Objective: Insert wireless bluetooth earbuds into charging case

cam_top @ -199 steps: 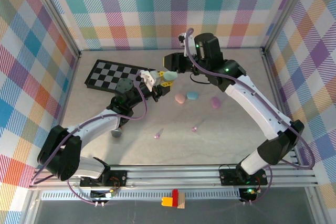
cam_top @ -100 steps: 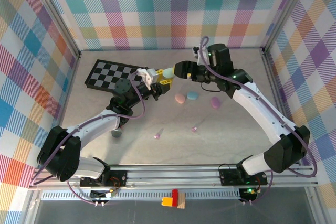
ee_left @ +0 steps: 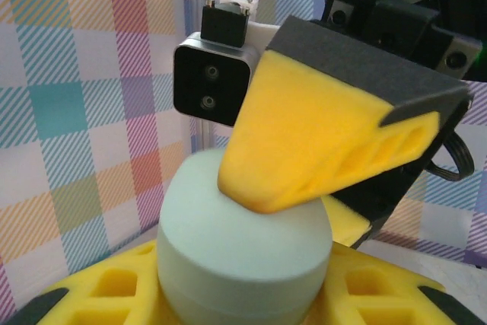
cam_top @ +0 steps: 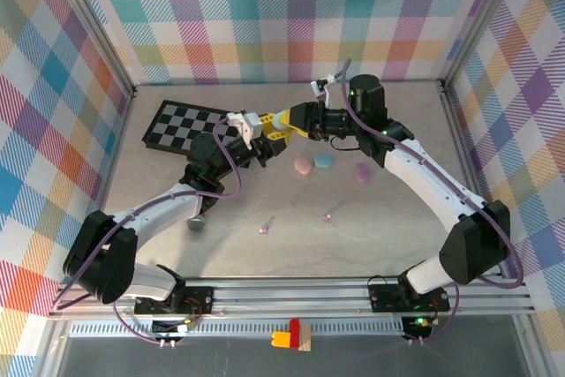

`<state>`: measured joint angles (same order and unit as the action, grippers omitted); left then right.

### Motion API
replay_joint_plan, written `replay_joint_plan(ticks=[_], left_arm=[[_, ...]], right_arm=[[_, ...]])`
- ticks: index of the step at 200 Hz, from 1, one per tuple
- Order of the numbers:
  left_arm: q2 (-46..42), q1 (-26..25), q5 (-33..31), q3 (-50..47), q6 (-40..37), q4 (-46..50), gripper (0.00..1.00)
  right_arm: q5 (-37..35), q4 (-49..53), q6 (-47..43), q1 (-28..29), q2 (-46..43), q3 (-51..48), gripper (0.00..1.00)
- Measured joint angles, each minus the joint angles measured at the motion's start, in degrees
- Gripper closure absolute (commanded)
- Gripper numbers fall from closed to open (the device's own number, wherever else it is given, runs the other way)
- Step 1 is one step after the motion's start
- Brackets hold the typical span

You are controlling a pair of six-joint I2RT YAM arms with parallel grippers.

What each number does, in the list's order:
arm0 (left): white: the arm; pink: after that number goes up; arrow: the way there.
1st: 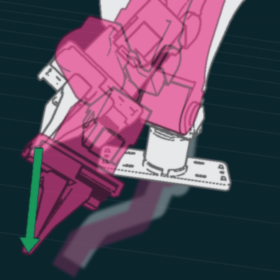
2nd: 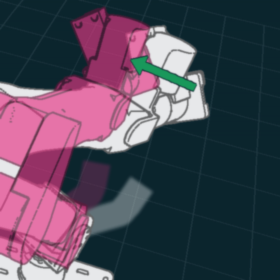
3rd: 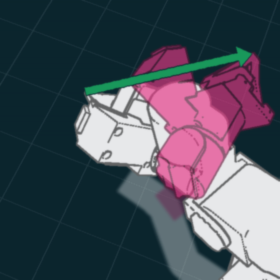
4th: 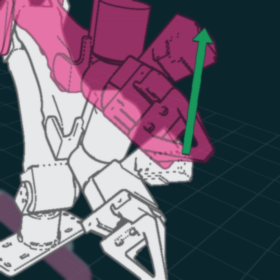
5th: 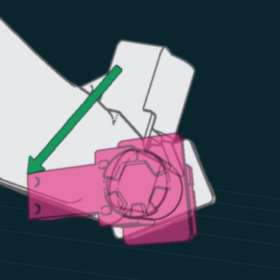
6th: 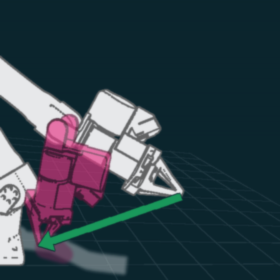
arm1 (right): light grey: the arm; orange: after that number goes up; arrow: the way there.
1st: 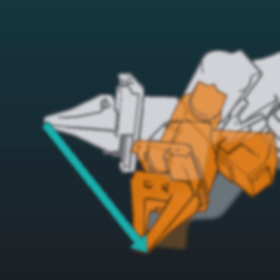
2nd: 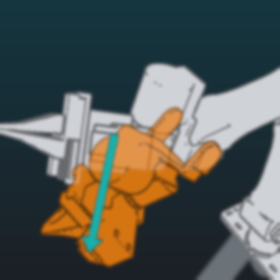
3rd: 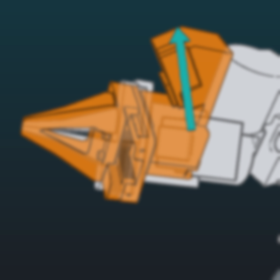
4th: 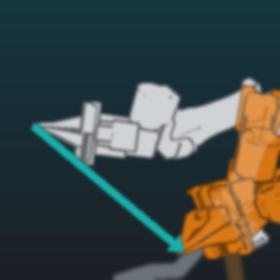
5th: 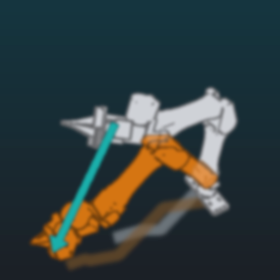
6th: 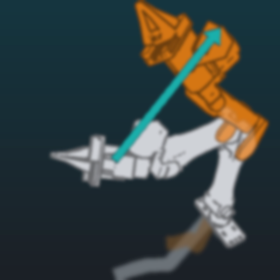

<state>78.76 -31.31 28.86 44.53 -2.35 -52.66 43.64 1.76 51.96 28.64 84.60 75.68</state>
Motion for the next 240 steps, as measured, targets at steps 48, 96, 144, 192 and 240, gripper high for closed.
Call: replay_joint_plan(ticks=[48,96,144,192,240], left_arm=[[-0.3,0.0,0.0,0.0,-1.1,1.4,0.35],[-7.4,0.0,-0.9,-3.1,-5.0,9.6,0.00],[-19.1,0.0,-5.4,-9.7,-8.5,25.4,0.00],[-27.7,0.0,-8.8,-14.5,-9.1,35.7,0.00],[-30.1,0.0,-10.6,-17.1,-8.2,40.4,0.00]], right_arm=[[-0.7,-2.0,1.2,-0.2,0.0,-1.7,0.80],[-9.3,2.4,-2.5,-1.3,-0.8,-5.7,0.80],[-18.1,7.2,-6.9,-1.3,1.0,-7.8,0.81],[-21.1,5.7,-7.8,2.4,12.2,-7.8,0.81],[-22.2,1.6,-7.4,7.2,26.3,-6.8,0.83]])
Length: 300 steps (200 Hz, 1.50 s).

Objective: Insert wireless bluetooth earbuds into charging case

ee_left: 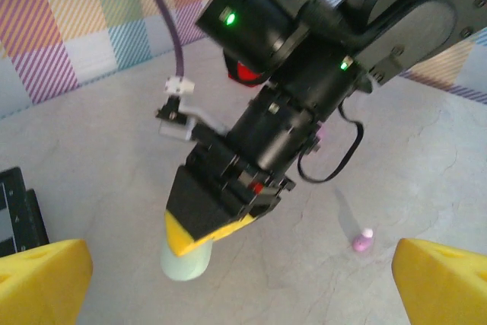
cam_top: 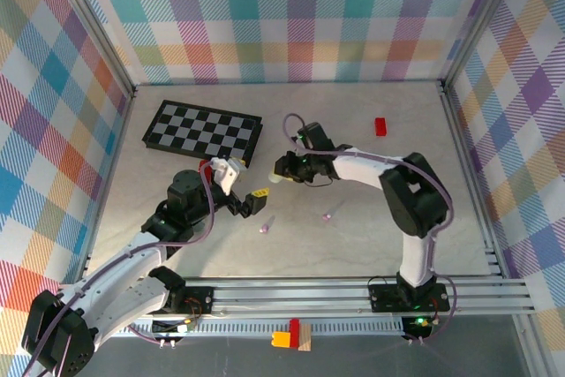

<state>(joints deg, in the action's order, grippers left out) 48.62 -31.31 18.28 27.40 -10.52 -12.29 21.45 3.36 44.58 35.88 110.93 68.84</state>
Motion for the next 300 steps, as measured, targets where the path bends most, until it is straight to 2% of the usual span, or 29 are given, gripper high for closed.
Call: replay_joint_plan(ticks=[25,55,73,92,126,151,192,226,245,300], left_arm=[[-0.7,0.1,-0.2,-0.4,0.7,0.3,0.00],[-1.1,0.1,-1.6,-1.9,2.2,-0.1,0.00],[-1.1,0.1,-2.6,-2.5,3.3,-0.2,0.00],[-1.0,0.1,-3.4,-2.5,3.9,-0.7,0.00],[-0.2,0.1,-4.0,-2.5,5.0,-1.4,0.00],[2.0,0.1,-3.9,-2.3,5.6,-1.6,0.00],[3.6,0.1,-3.8,-1.5,6.7,-1.9,0.00],[4.0,0.1,-3.8,-1.3,6.7,-3.6,0.00],[4.6,0.1,-3.6,-1.2,6.7,-4.3,0.00],[4.8,0.1,-2.3,-1.2,6.6,-4.3,0.00]], right_arm=[[0.4,-1.7,0.6,0.1,4.6,1.2,0.77],[-2.2,-2.3,0.3,0.1,4.9,1.8,0.50],[-4.6,-1.1,-1.3,0.0,4.0,1.7,0.39],[-8.0,1.3,-3.6,0.0,0.7,1.2,0.32],[-15.1,6.9,-9.9,-1.0,-10.6,0.3,0.20],[-21.1,12.7,-17.2,-4.0,-17.7,0.3,0.10],[-29.5,24.2,-30.9,-12.2,-20.8,0.3,0.12],[-29.8,31.8,-36.1,-18.9,-19.5,0.8,0.15],[-29.4,34.8,-38.2,-20.6,-15.7,3.1,0.17],[-29.2,44.5,-42.1,-20.7,-0.7,15.6,0.24]])
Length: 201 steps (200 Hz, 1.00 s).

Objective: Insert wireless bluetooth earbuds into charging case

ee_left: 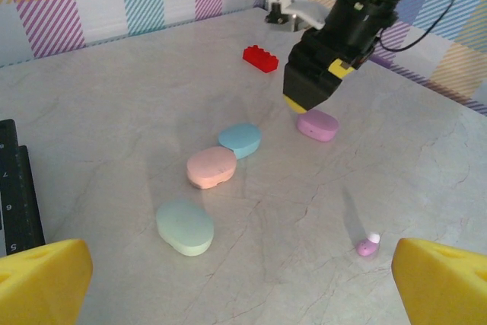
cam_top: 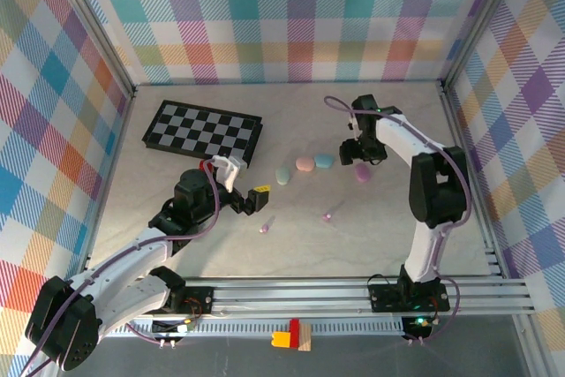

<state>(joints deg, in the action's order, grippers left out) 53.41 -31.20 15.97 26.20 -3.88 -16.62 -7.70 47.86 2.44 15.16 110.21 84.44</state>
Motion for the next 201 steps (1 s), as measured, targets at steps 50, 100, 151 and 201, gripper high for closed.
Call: replay_joint_plan(ticks=[50,100,151,201], left_arm=[[-0.4,0.0,0.0,0.0,0.0,0.0,0.00],[-1.1,0.0,0.0,0.0,0.0,0.0,0.00],[-1.0,0.0,0.0,0.0,-0.2,0.0,0.00],[0.1,0.0,1.0,0.0,-0.2,0.0,0.00]], right_arm=[[-0.5,5.1,-1.9,-0.2,5.7,5.4,0.28],[-0.7,7.9,-2.5,-0.2,8.2,6.1,0.29],[-0.7,7.3,-2.4,-0.2,8.0,1.3,0.34],[-0.7,6.0,-1.5,-0.2,5.8,-1.0,0.51]])
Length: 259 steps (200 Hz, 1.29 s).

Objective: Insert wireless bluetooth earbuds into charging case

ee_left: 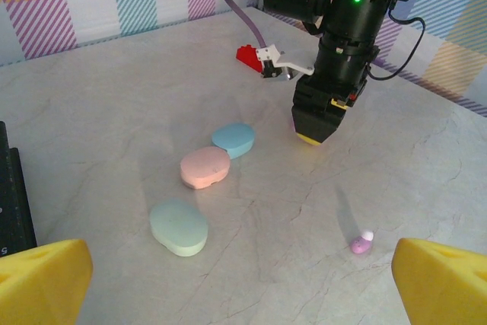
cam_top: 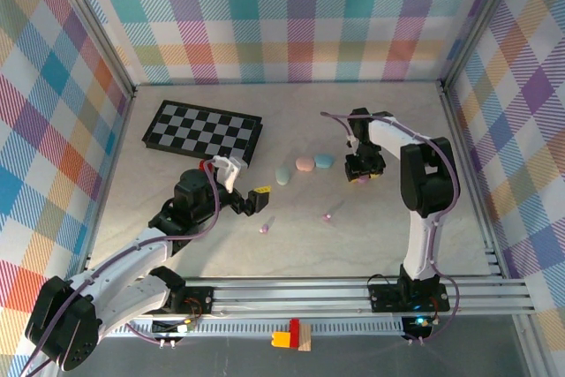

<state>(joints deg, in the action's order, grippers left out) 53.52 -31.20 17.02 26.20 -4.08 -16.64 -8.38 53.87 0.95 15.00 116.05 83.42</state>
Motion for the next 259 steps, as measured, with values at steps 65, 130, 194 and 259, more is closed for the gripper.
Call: replay_joint_plan(ticks=[65,130,194,259], left_arm=[[0.1,0.0,0.0,0.1,0.1,0.0,0.00],[5.6,0.3,-1.3,8.2,5.3,4.3,0.00],[14.3,0.9,-1.9,17.9,24.6,14.7,0.12],[22.3,-1.7,3.8,30.8,39.9,27.1,0.25]], right_arm=[[0.6,-1.5,-0.1,0.0,-2.4,-1.4,0.60],[11.1,-11.9,-6.5,3.2,-22.1,-10.9,0.66],[21.2,-28.2,-15.6,13.4,-35.3,-26.0,0.66],[25.8,-32.2,-20.0,18.7,-37.9,-27.1,0.66]])
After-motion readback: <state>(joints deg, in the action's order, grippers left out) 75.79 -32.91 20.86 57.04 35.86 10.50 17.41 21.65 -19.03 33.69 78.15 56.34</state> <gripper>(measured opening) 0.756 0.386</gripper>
